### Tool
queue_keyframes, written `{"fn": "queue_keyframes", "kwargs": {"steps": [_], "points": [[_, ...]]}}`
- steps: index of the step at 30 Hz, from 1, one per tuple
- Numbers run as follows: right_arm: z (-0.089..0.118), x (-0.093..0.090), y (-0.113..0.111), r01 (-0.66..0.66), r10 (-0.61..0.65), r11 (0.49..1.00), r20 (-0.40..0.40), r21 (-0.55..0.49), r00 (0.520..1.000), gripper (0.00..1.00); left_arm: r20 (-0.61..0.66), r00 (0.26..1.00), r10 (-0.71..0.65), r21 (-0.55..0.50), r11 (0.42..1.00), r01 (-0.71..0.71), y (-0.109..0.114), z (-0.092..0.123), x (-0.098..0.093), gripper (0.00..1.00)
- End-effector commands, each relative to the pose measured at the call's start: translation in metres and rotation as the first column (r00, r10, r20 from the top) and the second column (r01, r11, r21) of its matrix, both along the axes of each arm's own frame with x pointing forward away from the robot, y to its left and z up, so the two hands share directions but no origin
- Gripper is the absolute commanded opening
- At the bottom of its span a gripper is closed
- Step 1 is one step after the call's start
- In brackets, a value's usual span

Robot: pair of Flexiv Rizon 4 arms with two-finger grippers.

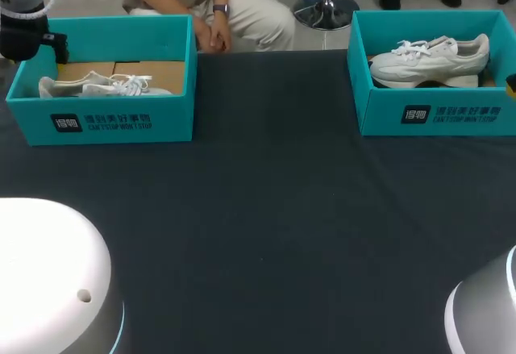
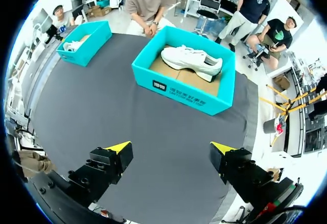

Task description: Take the shoe out of the shoebox, open the shoe tongue, remove and reinsert the insole, then place the shoe into the shoebox

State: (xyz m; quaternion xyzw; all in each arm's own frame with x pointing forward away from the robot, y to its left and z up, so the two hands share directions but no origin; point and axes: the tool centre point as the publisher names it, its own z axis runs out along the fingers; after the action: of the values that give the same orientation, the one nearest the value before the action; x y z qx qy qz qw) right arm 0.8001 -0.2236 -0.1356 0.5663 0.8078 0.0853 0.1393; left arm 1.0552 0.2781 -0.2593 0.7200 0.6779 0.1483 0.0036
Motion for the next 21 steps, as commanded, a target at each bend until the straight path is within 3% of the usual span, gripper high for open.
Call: {"fn": "queue_keyframes", "kwargs": {"steps": [1,7,21], "points": [[-0.009,0.069,0.01,0.067,-0.085,0.994,-0.219,-0.088,0.972,1.0,0.001,1.0,-0.001,0.0,1.0,0.001,0.0,0.0,0.0,1.0],[-0.025,0.074,-0.011,0.191,-0.222,0.972,-0.259,-0.139,0.94,1.0,0.001,1.0,-0.001,0.0,1.0,0.001,0.0,0.0,0.0,1.0],[-0.029,0.07,-0.012,0.196,-0.218,0.975,-0.278,-0.105,0.935,1.0,0.001,1.0,-0.001,0.0,1.0,0.001,0.0,0.0,0.0,1.0]]}}
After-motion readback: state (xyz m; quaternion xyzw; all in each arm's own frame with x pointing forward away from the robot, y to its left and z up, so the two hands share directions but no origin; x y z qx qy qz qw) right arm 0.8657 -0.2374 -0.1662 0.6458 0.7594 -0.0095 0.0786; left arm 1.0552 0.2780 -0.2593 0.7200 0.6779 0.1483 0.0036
